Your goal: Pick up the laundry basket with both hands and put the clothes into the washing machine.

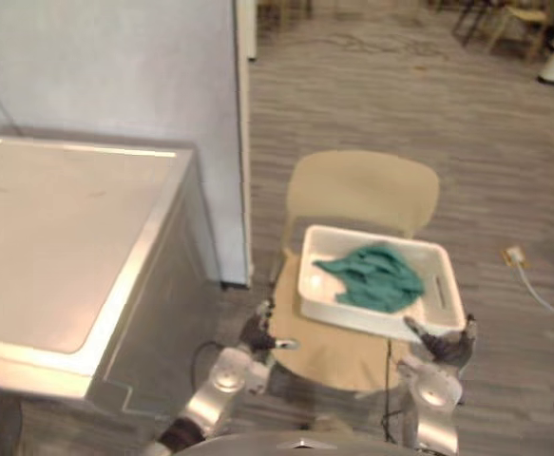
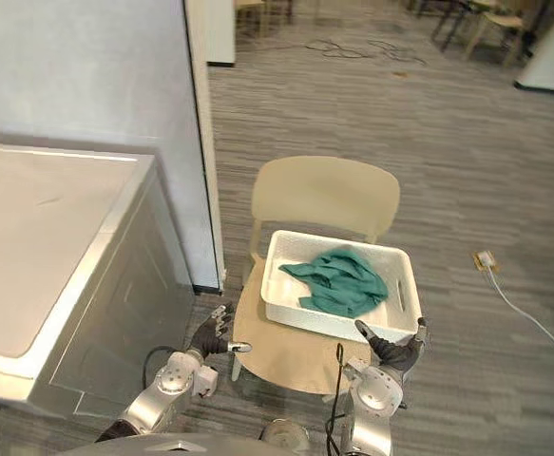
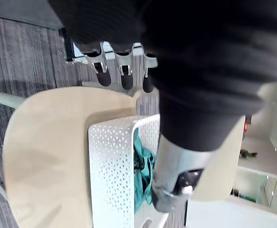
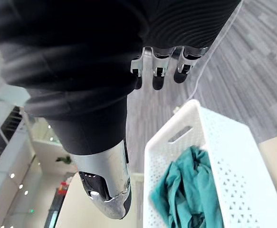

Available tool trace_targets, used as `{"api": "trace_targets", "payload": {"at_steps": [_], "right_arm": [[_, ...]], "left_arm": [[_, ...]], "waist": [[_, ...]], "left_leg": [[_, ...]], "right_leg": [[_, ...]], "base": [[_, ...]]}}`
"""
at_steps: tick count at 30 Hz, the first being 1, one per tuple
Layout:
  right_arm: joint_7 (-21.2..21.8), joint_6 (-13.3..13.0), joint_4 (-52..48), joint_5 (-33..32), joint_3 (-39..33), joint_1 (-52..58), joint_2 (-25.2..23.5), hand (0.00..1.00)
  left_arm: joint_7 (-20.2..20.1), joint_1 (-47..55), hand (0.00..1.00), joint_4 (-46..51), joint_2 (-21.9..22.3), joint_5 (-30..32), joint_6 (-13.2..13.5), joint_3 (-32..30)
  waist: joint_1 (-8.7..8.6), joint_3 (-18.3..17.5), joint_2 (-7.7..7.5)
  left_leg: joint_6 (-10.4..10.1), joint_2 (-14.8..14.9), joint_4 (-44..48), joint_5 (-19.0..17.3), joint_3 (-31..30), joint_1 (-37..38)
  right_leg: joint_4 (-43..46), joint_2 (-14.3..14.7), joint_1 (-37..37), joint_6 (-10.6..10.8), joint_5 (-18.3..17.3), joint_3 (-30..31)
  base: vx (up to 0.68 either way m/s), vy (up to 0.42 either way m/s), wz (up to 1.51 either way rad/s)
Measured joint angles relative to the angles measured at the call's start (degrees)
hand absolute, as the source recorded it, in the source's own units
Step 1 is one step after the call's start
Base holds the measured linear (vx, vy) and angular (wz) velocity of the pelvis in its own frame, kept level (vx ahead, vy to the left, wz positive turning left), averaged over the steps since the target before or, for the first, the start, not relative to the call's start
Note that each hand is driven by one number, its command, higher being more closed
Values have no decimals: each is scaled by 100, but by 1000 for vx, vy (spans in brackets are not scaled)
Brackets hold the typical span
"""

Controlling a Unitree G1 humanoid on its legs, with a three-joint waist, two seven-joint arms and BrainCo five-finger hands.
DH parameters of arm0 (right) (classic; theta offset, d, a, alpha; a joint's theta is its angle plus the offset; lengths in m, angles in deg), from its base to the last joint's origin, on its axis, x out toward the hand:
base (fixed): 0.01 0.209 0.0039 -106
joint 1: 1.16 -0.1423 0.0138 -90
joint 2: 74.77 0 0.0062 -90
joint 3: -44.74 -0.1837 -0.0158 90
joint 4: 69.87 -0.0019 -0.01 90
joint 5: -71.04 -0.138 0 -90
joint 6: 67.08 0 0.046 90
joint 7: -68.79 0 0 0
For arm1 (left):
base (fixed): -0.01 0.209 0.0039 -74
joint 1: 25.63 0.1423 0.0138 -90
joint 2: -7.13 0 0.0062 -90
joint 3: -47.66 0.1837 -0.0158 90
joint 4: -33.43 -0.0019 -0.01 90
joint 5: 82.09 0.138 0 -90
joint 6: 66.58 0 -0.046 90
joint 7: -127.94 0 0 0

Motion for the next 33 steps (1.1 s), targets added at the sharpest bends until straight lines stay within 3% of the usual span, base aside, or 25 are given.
{"api": "trace_targets", "payload": {"at_steps": [1,3,5,6,7,8,12,14,15,20,28,33], "right_arm": [[0,1,3,1,-59,-32,-5,0],[-36,11,13,13,-403,-183,56,0],[-117,13,61,15,-568,-297,133,0],[-185,27,107,11,-674,-382,219,0],[-238,39,104,11,-781,-442,365,0],[-241,76,136,13,-851,-490,481,0],[-236,151,172,15,-1092,-886,637,0],[-237,149,572,12,-1087,-1438,1130,0],[-226,163,1029,9,-991,-2038,1727,0],[-144,235,1552,155,-488,-3043,2939,0],[135,362,2415,204,-289,-3779,4040,0],[638,216,2342,-492,73,-3983,4250,0]], "left_arm": [[-1,143,0,83,-18,-15,-21,-68],[-36,383,0,398,-38,-14,-49,-229],[-63,375,0,437,-84,-14,-48,-234],[-123,365,0,431,-88,-12,-51,-236],[-162,390,0,436,-75,-11,-53,-232],[-189,420,0,417,-62,-6,-69,-242],[-242,427,0,477,-298,5,-73,-379],[-245,407,0,682,-348,7,-72,-469],[-249,332,0,884,-386,1,-62,-484],[-258,205,0,894,-300,-12,19,-610],[-256,64,0,1122,-206,-13,140,-849],[-251,63,0,1215,-203,-101,147,-1034]], "waist": [[22,31,59],[94,82,15],[101,93,0],[71,105,-21],[59,109,25],[51,127,35],[29,354,-109],[23,558,-86],[54,797,-6],[61,1090,374],[-27,1660,469],[42,1830,444]], "left_leg": [[119,58,404,78,-103,-172],[209,56,692,107,-93,-402],[240,-29,344,-31,-99,-431],[233,-144,-125,-37,-109,-439],[202,-240,-860,235,-104,-382],[-101,-295,-1024,467,-37,-293],[71,-628,-901,376,152,-437],[136,-710,-871,340,297,-563],[176,-766,-870,343,455,-670],[298,-806,-870,332,808,-1072],[329,-727,-720,354,904,-1501],[328,-622,-644,354,1069,-1691]], "right_leg": [[-20,15,146,-47,-40,-79],[-106,-81,268,-58,-31,-136],[-113,-172,231,-43,-30,-144],[-107,-277,194,19,-20,-170],[-56,-367,109,127,-28,-175],[64,-458,17,265,-69,-108],[143,-825,-238,480,23,47],[166,-937,-444,543,121,149],[172,-1020,-687,578,215,310],[262,-1105,-1377,664,405,719],[469,-1107,-1938,633,481,817],[658,-1094,-2283,614,492,889]], "base": [[-12,-35,31],[33,39,24],[24,70,15],[50,151,17],[69,181,12],[75,200,2],[110,197,-10],[10,147,-31],[-33,136,-33],[-48,86,-36],[-3,-7,-10],[-30,-15,-13]]}}
